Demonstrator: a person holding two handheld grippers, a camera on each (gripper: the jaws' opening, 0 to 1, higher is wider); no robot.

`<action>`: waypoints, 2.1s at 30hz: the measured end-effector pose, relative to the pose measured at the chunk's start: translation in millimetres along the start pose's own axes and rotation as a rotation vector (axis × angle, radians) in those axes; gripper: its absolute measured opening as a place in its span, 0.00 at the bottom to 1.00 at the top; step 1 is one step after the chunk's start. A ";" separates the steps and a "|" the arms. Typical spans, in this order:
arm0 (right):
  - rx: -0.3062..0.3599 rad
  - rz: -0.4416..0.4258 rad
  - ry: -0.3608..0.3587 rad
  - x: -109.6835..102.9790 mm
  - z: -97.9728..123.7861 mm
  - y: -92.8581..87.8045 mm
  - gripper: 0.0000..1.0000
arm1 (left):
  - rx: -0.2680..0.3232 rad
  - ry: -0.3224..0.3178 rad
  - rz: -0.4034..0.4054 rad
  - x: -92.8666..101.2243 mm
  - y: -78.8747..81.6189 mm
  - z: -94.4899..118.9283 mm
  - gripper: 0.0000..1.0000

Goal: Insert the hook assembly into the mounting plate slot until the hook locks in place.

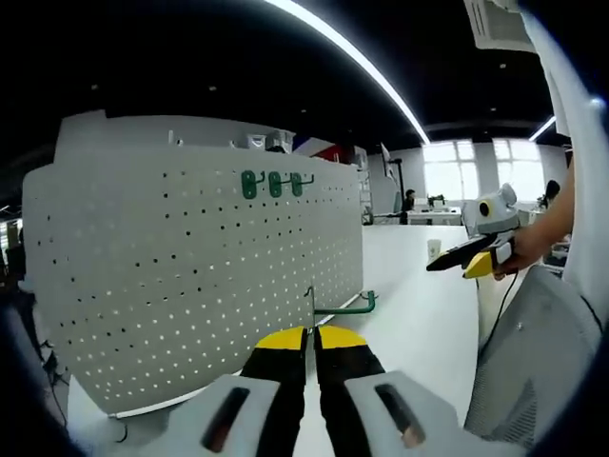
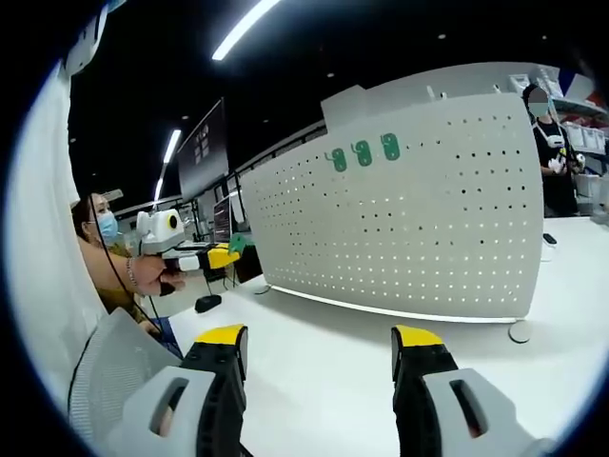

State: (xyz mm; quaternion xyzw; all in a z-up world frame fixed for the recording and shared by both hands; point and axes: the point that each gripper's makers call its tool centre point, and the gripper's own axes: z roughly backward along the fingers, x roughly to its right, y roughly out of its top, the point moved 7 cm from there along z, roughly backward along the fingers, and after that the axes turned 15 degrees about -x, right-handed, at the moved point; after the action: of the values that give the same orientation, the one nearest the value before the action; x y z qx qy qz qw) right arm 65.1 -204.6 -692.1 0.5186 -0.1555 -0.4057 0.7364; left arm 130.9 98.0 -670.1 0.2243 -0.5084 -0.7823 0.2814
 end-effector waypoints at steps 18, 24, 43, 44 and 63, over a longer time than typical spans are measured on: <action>0.129 -0.031 0.073 -8.1 3.7 20.4 0.61 | 0.014 0.018 0.006 0.6 4.2 -2.3 0.03; 0.154 -0.045 0.103 -10.2 -1.6 28.2 0.59 | 0.007 0.029 0.004 6.2 7.9 -6.3 0.03; 0.204 -0.107 0.221 -27.9 -29.0 57.4 0.53 | 0.056 0.056 -0.003 19.9 31.4 -15.1 0.02; 0.205 -0.107 0.224 -28.8 -30.0 58.2 0.53 | 0.059 0.056 0.001 20.3 32.5 -15.0 0.02; 0.235 -0.150 0.296 -45.3 -55.7 75.3 0.47 | 0.078 0.068 -0.011 27.0 43.9 -17.8 0.02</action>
State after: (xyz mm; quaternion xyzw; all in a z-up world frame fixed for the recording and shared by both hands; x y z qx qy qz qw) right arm 106.0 -124.7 -639.4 0.6651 -0.0531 -0.3577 0.6533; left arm 131.5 53.8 -638.2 0.2642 -0.5274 -0.7554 0.2854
